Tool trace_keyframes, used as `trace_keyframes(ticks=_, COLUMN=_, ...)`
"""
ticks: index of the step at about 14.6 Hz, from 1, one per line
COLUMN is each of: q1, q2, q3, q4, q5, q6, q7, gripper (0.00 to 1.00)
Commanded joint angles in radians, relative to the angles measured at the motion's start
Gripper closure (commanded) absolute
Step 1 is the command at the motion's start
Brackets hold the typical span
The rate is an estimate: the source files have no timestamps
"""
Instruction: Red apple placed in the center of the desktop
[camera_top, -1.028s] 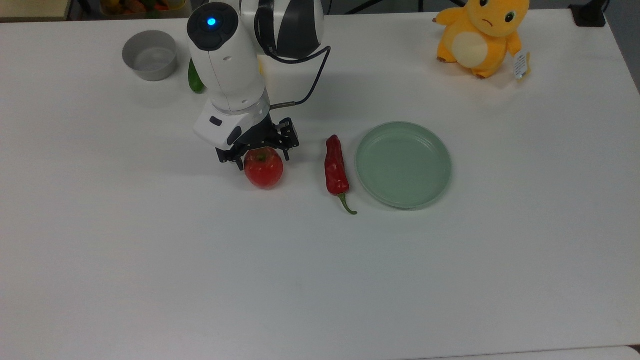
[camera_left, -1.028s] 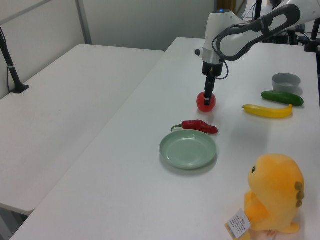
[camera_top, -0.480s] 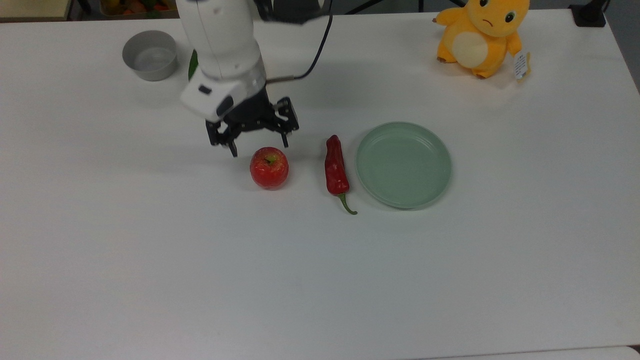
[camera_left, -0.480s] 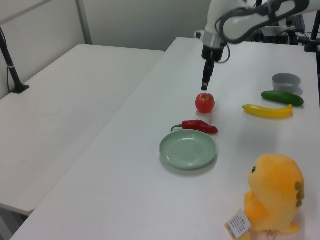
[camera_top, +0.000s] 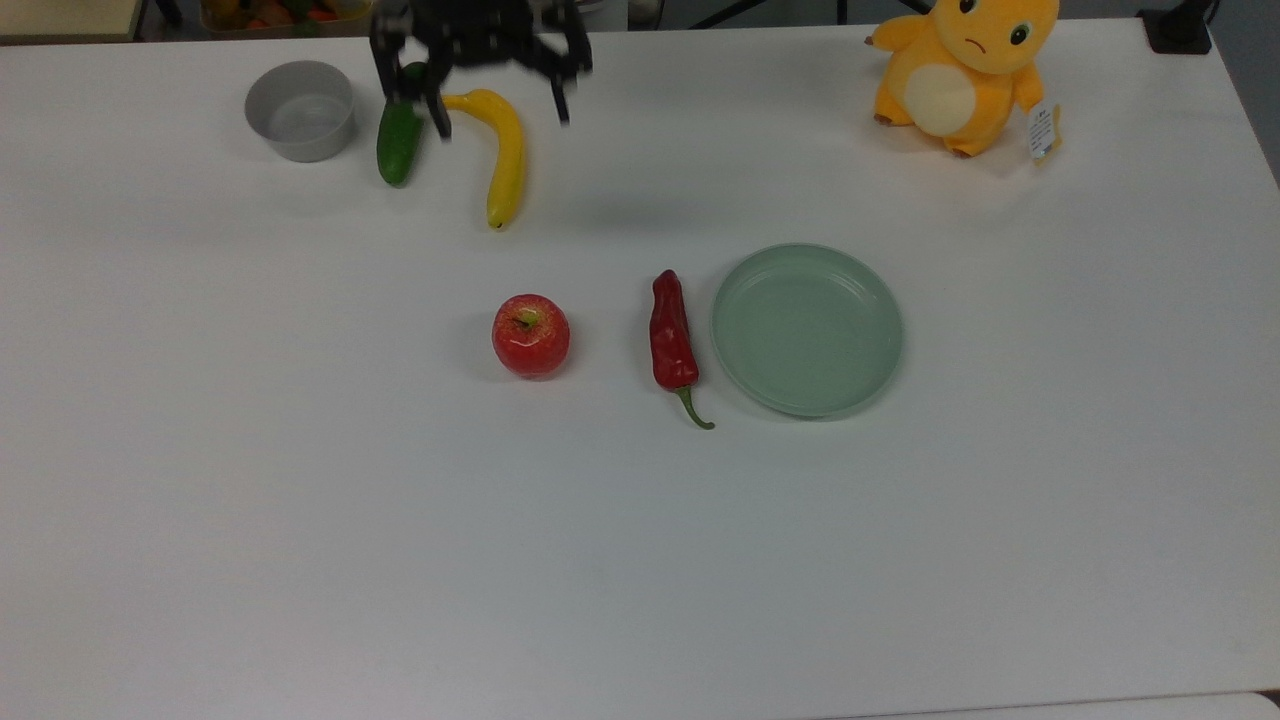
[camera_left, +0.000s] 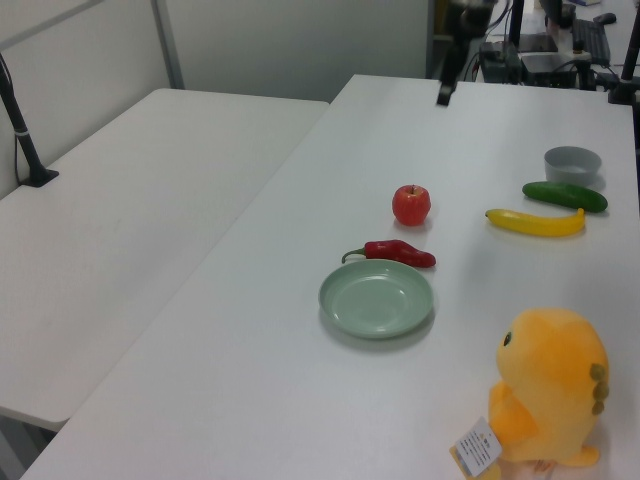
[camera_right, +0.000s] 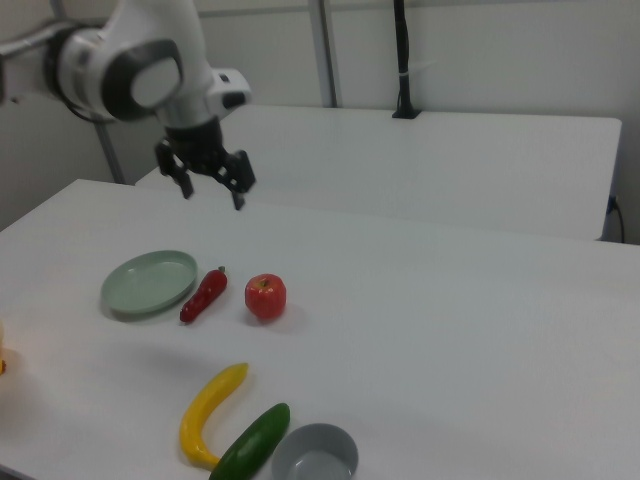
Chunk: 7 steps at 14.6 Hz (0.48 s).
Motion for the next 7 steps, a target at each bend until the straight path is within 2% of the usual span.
trace_keyframes(ticks=1, q1=0.012, q2=-0.093, q3=0.003, q4=-0.001, q5=-0.017, q6=-0.133, q7=0.186, gripper=0.0)
trace_keyframes(ticks=3, q1=0.025, q2=-0.093, q3=0.018, q4=0.032, q5=-0.05, q6=-0.208, q7=0.317, gripper=0.0)
trace_keyframes(ticks=7, q1=0.026, q2=-0.091, q3=0.137, q4=0.027, q5=-0.188, q6=-0.27, q7=0.422, gripper=0.0)
